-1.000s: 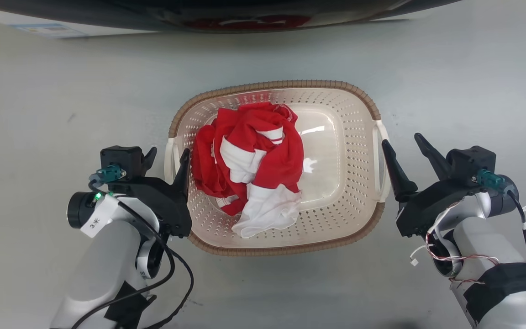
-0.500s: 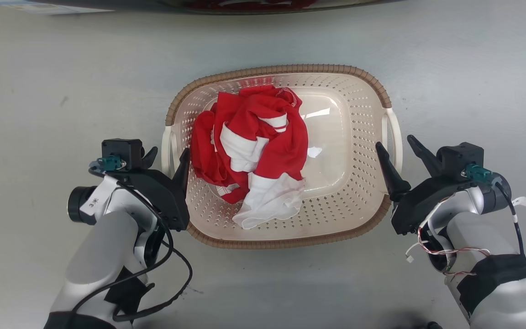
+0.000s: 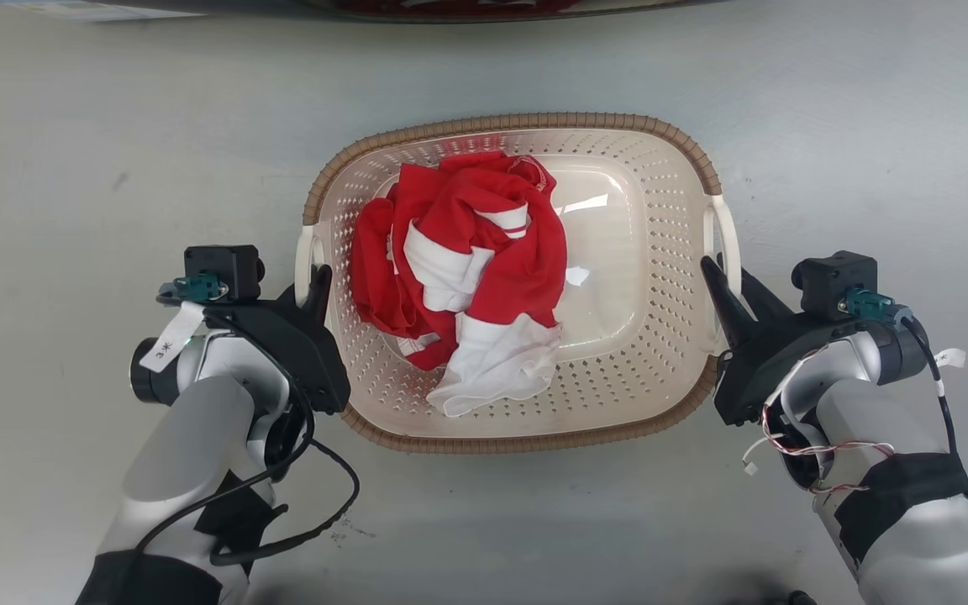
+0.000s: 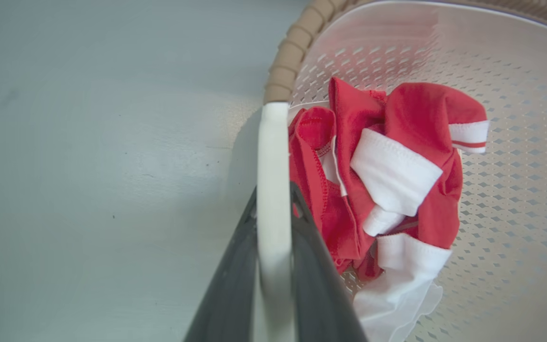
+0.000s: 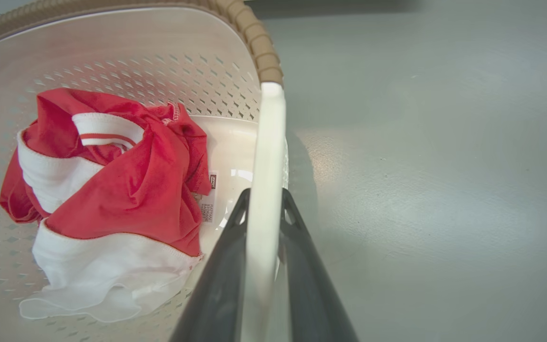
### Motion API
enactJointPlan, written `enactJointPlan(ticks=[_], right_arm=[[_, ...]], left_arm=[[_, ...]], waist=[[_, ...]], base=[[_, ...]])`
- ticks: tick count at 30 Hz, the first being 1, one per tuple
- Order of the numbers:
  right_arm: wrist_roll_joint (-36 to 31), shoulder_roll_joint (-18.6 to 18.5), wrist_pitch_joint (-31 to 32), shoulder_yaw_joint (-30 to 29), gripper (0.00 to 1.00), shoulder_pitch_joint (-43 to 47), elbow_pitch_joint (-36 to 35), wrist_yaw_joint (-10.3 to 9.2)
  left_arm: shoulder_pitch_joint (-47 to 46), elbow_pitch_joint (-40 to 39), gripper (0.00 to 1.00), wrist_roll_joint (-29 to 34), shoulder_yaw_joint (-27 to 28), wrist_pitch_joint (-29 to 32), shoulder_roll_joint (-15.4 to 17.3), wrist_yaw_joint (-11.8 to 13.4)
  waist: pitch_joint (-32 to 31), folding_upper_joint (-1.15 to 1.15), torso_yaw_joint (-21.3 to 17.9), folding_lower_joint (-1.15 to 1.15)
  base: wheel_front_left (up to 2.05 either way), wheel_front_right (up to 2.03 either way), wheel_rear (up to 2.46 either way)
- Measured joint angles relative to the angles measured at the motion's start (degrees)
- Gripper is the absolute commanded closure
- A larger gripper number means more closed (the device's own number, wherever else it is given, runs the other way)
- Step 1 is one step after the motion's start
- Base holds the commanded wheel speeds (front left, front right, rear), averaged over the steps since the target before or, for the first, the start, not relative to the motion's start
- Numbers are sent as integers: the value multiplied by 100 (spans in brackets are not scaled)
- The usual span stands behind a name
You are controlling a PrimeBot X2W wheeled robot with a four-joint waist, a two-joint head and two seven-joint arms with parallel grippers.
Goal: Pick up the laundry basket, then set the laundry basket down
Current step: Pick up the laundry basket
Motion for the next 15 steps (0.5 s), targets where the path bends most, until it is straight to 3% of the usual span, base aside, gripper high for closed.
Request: enactJointPlan(ticks=[15], right_arm=[[204,30,109,124,100,-207,513,88]], left_arm=[[-339,614,100,-156,-78,136,-130,-103]], waist=[[-283,1,15,0]], base=[[0,0,0]])
